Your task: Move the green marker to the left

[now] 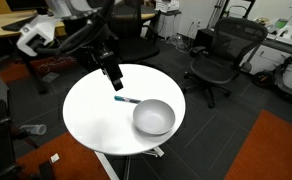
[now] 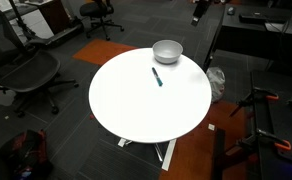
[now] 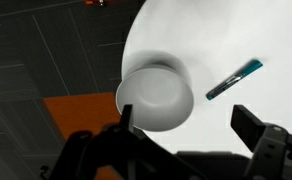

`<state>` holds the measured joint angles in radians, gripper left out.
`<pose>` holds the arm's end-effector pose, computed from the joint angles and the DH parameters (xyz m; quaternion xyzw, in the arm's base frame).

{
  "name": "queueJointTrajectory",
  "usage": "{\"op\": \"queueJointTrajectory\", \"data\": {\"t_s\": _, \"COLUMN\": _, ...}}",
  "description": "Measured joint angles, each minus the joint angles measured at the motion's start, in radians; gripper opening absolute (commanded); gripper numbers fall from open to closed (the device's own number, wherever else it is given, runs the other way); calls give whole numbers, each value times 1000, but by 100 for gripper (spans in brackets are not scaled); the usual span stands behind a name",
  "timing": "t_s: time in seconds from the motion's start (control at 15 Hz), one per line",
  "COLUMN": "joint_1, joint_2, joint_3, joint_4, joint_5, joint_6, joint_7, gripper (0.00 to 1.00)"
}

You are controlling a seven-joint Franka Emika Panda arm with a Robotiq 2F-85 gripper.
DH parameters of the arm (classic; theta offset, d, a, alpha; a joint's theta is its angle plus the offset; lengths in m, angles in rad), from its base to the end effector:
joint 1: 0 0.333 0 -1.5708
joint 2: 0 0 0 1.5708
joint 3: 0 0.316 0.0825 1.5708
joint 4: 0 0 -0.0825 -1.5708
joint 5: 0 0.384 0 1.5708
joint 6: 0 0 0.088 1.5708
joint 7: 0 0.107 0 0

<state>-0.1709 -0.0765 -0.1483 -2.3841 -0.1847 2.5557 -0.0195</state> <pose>0.4844 -0.1576 0.3748 0.9877 -0.0789 0.1123 0.0745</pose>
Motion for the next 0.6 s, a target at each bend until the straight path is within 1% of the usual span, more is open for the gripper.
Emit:
{"op": "queueJointTrajectory", "data": {"t_s": 0.2, "joint_1": 21, "joint_2": 69, "joint_3": 12, "joint_4": 61, "joint_5": 58, "joint_6": 15, "joint_7": 53, "gripper": 100}}
{"op": "queueJointTrajectory", "data": {"t_s": 0.47, "joint_1": 45, "joint_2": 148, "joint_3": 26, "joint_4": 125, "joint_5": 98, "joint_6": 16, "joint_7": 154, "gripper": 100}}
{"op": "queueJointTrajectory", "data": {"t_s": 0.6, "joint_1": 56, "joint_2": 183, "joint_3": 35, "joint_4": 146, "joint_5": 134, "joint_6": 14, "joint_7": 176, "gripper": 100}}
